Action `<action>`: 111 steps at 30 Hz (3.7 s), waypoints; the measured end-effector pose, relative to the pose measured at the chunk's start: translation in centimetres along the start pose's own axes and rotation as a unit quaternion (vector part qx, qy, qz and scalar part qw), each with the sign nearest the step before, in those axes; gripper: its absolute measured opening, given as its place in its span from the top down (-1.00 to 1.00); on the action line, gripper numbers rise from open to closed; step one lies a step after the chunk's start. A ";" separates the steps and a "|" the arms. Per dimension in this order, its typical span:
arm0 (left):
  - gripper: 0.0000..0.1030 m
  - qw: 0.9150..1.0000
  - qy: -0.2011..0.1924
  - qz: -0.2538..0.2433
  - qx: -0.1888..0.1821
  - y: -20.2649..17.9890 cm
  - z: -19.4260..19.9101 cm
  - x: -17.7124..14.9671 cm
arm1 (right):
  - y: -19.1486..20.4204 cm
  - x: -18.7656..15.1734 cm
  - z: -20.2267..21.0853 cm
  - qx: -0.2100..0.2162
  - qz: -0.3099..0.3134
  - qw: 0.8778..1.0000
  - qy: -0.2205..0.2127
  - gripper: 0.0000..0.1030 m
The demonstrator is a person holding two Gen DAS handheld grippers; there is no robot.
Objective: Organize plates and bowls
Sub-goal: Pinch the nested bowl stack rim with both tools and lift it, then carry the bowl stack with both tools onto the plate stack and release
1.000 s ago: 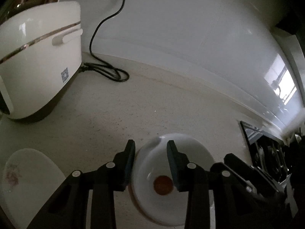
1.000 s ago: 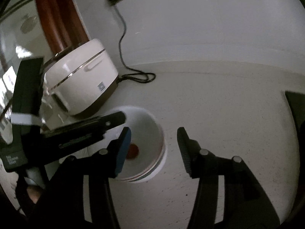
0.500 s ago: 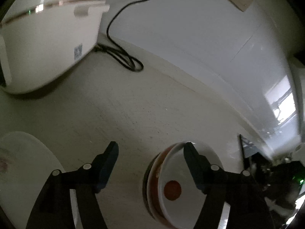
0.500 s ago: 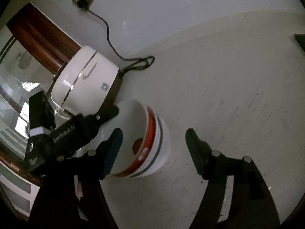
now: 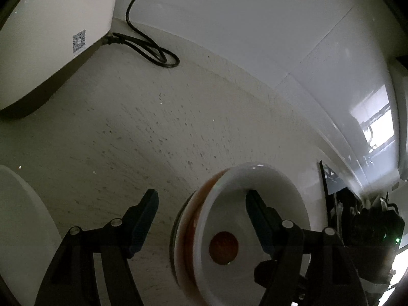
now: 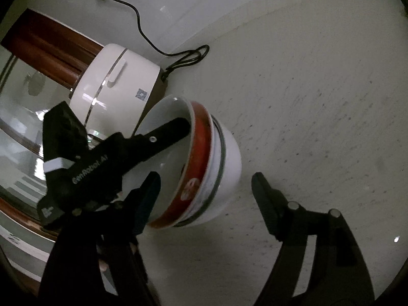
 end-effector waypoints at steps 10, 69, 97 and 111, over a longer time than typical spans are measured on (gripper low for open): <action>-0.42 0.999 0.017 0.010 -0.036 -0.3 -1.4 -0.3 | 0.0 -0.2 -1.3 0.053 -0.019 0.998 0.015 -0.51; -0.20 0.989 -0.088 0.012 -0.116 4.8 11.1 -2.7 | 9.7 -4.1 -0.2 -0.008 -0.034 0.997 -0.069 0.07; -0.29 0.986 -0.085 0.091 -0.108 17.7 11.4 -2.8 | 16.4 -5.1 -13.8 -0.034 0.029 0.999 0.020 -0.14; -0.76 0.975 -0.188 0.081 -0.085 17.9 15.3 -3.3 | 16.6 -5.0 -8.6 -0.109 0.071 0.989 -0.075 -0.69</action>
Point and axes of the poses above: each gripper's, at about its wrist camera, not at the fingertips, and z roughly against the way its jaws point, y to its left, x to its top, the point moved 5 cm from there along -z, roughly the way its jaws point, and after that the axes turned 7 degrees about y, right-handed, at the moved point
